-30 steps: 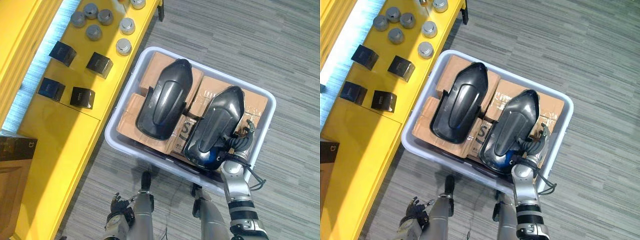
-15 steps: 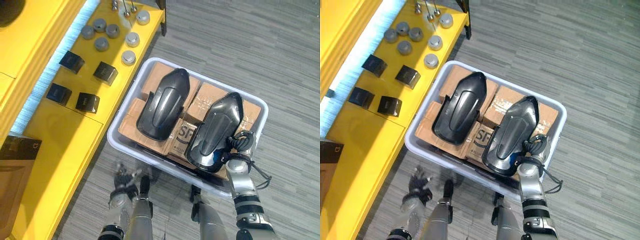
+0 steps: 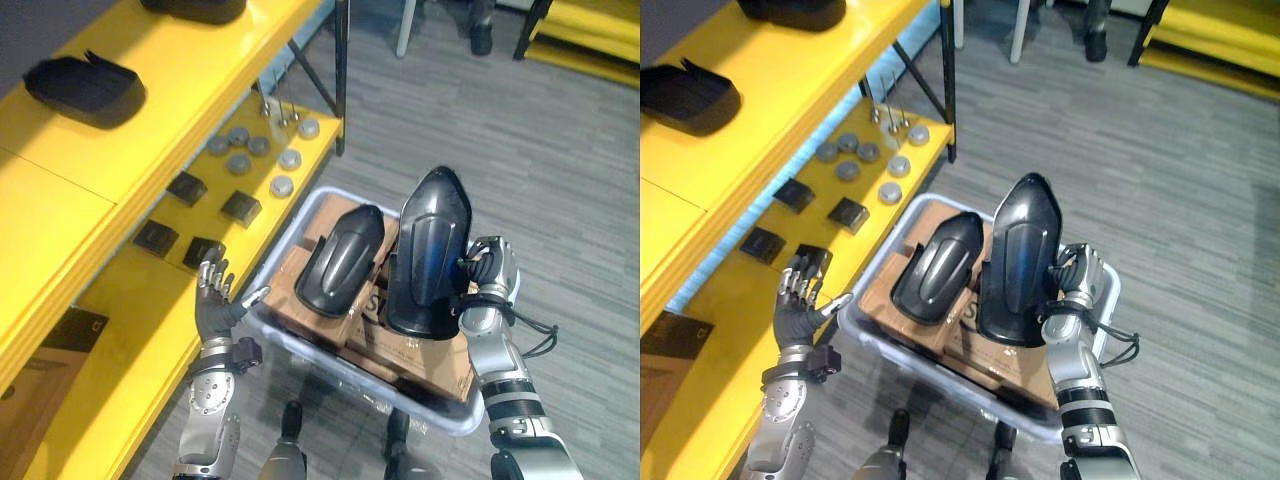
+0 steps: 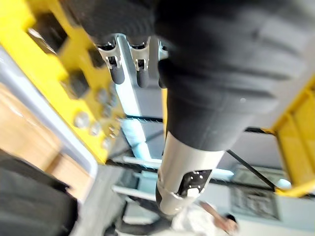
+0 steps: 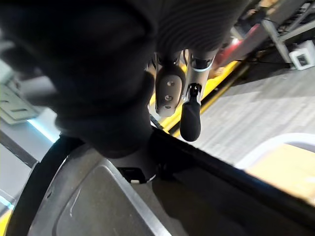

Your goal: Walk over and take plastic housings, then place them on the shelf

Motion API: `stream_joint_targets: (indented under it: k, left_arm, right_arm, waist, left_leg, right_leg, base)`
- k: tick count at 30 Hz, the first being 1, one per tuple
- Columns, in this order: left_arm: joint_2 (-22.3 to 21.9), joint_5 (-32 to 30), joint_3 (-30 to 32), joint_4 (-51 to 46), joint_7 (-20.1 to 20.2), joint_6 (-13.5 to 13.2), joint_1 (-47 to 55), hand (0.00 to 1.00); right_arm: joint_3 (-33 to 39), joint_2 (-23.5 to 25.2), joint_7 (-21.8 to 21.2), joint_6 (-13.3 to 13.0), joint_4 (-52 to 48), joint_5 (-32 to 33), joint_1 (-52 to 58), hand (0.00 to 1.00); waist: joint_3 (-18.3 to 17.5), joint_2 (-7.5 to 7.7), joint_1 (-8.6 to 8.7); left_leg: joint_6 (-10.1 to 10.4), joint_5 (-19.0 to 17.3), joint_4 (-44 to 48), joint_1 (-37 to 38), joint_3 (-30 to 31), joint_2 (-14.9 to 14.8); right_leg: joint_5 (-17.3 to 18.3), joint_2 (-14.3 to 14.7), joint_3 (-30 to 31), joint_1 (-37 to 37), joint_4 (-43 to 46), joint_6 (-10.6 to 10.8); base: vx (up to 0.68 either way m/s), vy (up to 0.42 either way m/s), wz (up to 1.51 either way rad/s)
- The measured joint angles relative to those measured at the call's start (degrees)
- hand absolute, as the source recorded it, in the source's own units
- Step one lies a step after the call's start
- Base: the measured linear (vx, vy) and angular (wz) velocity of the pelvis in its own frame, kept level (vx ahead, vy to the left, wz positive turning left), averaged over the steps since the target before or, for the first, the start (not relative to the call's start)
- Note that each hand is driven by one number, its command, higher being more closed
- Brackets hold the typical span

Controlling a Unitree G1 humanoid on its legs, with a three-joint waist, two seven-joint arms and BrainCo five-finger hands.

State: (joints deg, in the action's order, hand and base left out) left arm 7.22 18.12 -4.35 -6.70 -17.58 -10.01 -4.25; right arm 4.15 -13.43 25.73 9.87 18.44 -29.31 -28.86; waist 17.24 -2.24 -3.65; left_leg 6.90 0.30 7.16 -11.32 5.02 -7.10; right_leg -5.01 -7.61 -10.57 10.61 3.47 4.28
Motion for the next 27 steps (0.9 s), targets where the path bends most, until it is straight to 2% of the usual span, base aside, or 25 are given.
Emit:
stream_joint_targets:
  k: [4, 6, 11, 14, 20, 24, 27]
  left_arm:
    - [-0.23, 4.56, -4.62, 2.18, 0.91, -0.11, -0.74, 0.0]
    - [-0.36, 7.66, -6.96, 7.27, 1.84, 0.05, -1.37, 0.0]
    - [-0.33, 9.99, -10.82, 15.29, 1.92, 1.26, -5.17, 0.0]
    - [-0.3, 10.27, -12.71, 17.65, 1.85, 1.78, -7.64, 0.0]
    - [-0.6, 15.48, -15.48, 19.24, 1.85, 1.81, -12.35, 0.0]
    - [-0.97, 16.75, -17.69, 20.49, 1.6, 1.86, -15.13, 0.0]
    - [-0.37, 18.85, -18.08, 21.56, 1.11, 1.82, -15.56, 0.0]
  right_arm:
    - [-1.08, 0.37, 0.03, -0.44, -2.41, -0.76, -0.01, 1.0]
    - [-2.77, 1.14, 0.1, -1.01, -3.31, -0.76, -0.04, 1.0]
    - [-6.35, 3.24, 0.29, -2.08, -8.16, -0.77, 0.14, 1.0]
    - [-9.2, 4.3, 0.63, -2.5, -10.97, -0.77, 0.91, 1.0]
    - [-15.92, 6.62, 0.77, -4.54, -11.25, -0.77, 2.71, 1.0]
    - [-20.02, 7.88, 0.67, -5.55, -11.45, -0.76, 4.02, 1.0]
    - [-22.47, 8.3, 1.0, -5.82, -14.43, -0.76, 4.77, 1.0]
  waist:
    - [-2.82, 0.05, 0.4]
    - [-4.98, 0.58, 1.11]
    - [-7.18, 1.87, 1.57]
    - [-8.15, 2.08, 2.84]
    - [-9.39, 2.53, 2.91]
    - [-9.7, 2.75, 2.9]
    - [-9.85, 2.9, 3.15]
  left_leg:
    - [-0.05, 0.33, -1.94, 2.24, -0.54, -0.04]
    - [-0.01, 0.8, -3.62, 3.81, -1.11, -0.26]
    - [0.06, 1.03, -5.36, 6.25, -3.39, -1.02]
    - [0.11, 1.15, -5.9, 7.02, -3.62, -1.29]
    - [0.18, 1.18, -6.97, 8.57, -5.82, -1.76]
    - [0.19, 1.18, -6.99, 8.63, -6.09, -1.74]
    - [0.2, 1.18, -7.0, 8.64, -6.13, -1.71]
  right_leg:
    - [-0.93, 0.21, 0.19, -2.45, -2.78, 0.0]
    - [-1.09, 0.43, 0.45, -3.23, -3.54, -0.08]
    - [-2.67, 1.4, 2.41, -4.74, -6.21, -0.42]
    - [-3.1, 1.74, 2.56, -5.43, -6.98, -0.6]
    - [-4.05, 2.34, 4.64, -5.75, -8.25, -0.64]
    - [-4.1, 2.31, 4.87, -5.67, -8.25, -0.58]
    - [-4.12, 2.28, 4.9, -5.65, -8.25, -0.55]
  base:
    - [0.06, 0.006, -0.06]
    - [0.04, -0.005, -0.07]
    - [0.0, -0.007, -0.23]
    - [-0.01, -0.003, -0.06]
    - [0.01, 0.005, -0.18]
    - [0.01, 0.009, -0.03]
    - [0.0, 0.0, 0.0]
